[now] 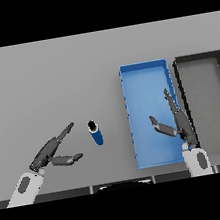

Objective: Pick up the blue pipe and place it into the blue bin.

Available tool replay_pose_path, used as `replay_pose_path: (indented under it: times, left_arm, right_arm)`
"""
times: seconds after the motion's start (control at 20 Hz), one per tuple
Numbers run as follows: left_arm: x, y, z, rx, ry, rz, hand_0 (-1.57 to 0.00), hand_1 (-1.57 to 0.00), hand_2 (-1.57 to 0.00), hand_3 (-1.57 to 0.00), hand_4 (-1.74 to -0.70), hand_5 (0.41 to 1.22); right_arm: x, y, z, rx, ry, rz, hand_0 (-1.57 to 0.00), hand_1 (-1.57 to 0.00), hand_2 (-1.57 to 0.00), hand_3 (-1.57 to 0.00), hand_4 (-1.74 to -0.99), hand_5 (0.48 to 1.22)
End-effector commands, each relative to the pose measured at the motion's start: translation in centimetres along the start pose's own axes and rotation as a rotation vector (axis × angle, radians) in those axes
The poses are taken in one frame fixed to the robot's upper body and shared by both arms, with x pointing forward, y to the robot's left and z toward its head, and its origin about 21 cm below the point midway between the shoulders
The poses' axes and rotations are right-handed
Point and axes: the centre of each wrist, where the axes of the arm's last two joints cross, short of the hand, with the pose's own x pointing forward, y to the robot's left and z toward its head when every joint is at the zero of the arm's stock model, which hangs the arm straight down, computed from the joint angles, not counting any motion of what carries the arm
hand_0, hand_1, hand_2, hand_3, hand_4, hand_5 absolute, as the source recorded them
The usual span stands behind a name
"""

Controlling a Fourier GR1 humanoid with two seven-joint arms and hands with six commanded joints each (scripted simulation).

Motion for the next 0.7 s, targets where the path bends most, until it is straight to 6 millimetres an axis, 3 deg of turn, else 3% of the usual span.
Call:
replay_pose_path:
  times: [0.0, 0.45, 0.65]
  left_arm:
    - [0.0, -0.8, -0.6, -0.012, -0.008, 0.002, 0.0, 0.0, 0.0, 0.0, -1.14, 0.455]
    - [-0.1, -4.9, -5.8, -0.038, -0.076, 0.059, 0.0, 0.0, 0.0, 0.0, -1.15, 0.46]
    - [-0.3, -5.7, -7.8, -0.051, -0.067, 0.037, 0.0, 0.0, 0.0, 0.0, -1.1, 0.448]
  right_arm:
    - [-0.1, 0.1, 0.0, 0.001, 0.012, -0.001, 0.0, 0.0, 0.0, 0.0, -1.195, 0.617]
    - [-0.6, 0.1, 0.2, -0.001, 0.031, -0.008, 0.0, 0.0, 0.0, 0.0, -1.202, 0.621]
    - [0.0, -0.1, 0.2, -0.004, -0.001, -0.001, 0.0, 0.0, 0.0, 0.0, -1.215, 0.637]
